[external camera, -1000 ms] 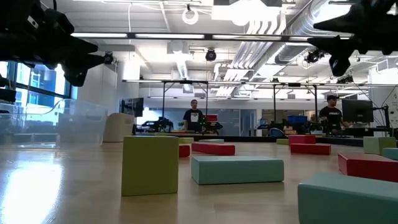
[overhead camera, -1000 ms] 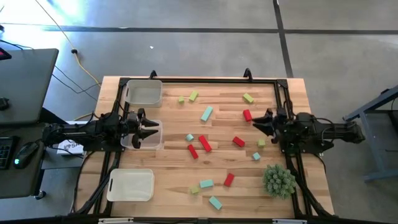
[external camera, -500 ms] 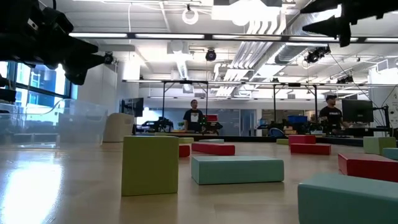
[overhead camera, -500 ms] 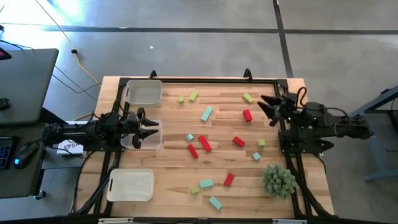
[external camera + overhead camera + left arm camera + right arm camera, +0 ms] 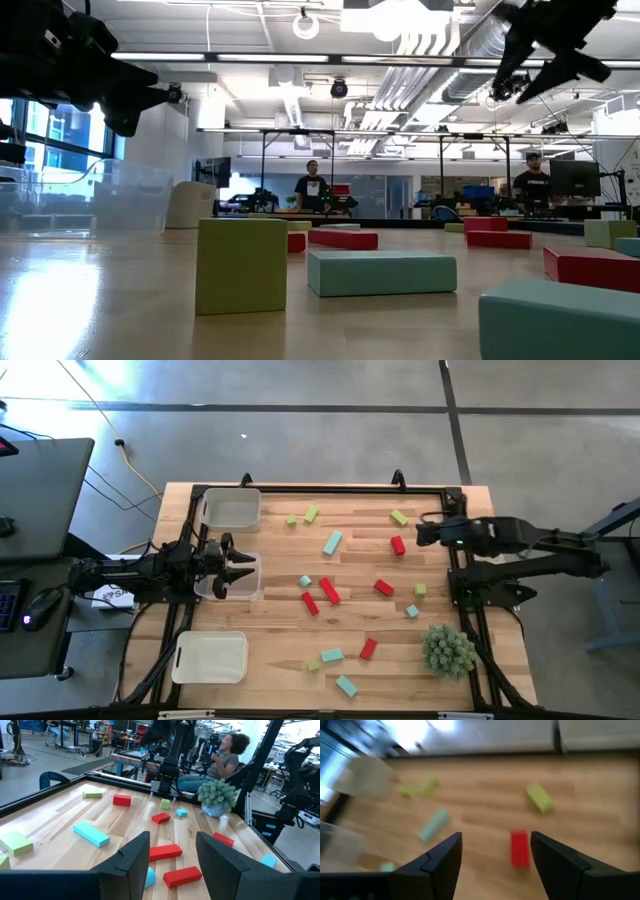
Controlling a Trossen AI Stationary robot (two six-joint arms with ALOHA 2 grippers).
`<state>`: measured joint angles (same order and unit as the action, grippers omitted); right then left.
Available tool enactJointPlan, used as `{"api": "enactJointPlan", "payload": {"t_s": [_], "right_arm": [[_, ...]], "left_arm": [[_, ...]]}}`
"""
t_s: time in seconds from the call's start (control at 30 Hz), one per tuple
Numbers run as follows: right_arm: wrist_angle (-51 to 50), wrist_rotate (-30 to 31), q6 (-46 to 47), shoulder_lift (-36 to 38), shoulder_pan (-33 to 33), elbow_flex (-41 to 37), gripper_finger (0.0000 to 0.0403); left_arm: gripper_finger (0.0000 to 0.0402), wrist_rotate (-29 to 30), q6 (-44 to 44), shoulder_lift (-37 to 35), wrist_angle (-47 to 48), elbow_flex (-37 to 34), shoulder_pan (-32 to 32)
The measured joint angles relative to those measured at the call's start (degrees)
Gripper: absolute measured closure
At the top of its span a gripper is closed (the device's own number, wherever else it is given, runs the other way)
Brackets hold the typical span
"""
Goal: Sort & place blocks by color
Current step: Put the red block into the transparent bin
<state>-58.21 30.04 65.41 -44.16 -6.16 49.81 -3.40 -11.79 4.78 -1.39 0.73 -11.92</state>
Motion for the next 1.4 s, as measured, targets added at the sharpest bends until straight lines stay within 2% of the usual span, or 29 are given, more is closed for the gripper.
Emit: {"api": "enactJointPlan", "payload": {"t_s": [0.17, 0.3, 0.57, 0.73, 0.97, 1.4], "right_arm": [[-1.53, -9.89, 1.17, -7.25, -4.93, -0.01, 0.0178], [-1.1, -13.08, -0.14, -12.71, -8.15, -0.01, 0.0178], [-0.08, -19.97, -6.74, -22.27, -13.94, -0.01, 0.0178], [2.88, -22.49, -11.0, -27.17, -17.27, -0.01, 0.0178], [7.49, -25.58, -15.43, -33.51, -21.15, -0.01, 0.0178], [10.92, -25.91, -18.2, -43.49, -24.76, -0.03, 0.0178]], "left_arm": [[0.0252, 0.0, -0.2, 0.0, -0.17, 0.0, 0.0], [0.0252, 0.0, -0.35, 0.0, -0.2, 0.0, 0.0], [0.0252, 0.07, -10.11, 0.0, -1.92, -0.01, -0.04], [0.0252, 0.37, -14.31, -0.02, -4.94, -0.02, -0.04], [0.0252, 1.92, -15.08, -0.02, -10.1, -0.02, -0.04], [0.0252, 2.17, -17.36, -0.02, -12.41, 0.0, -0.04]]}}
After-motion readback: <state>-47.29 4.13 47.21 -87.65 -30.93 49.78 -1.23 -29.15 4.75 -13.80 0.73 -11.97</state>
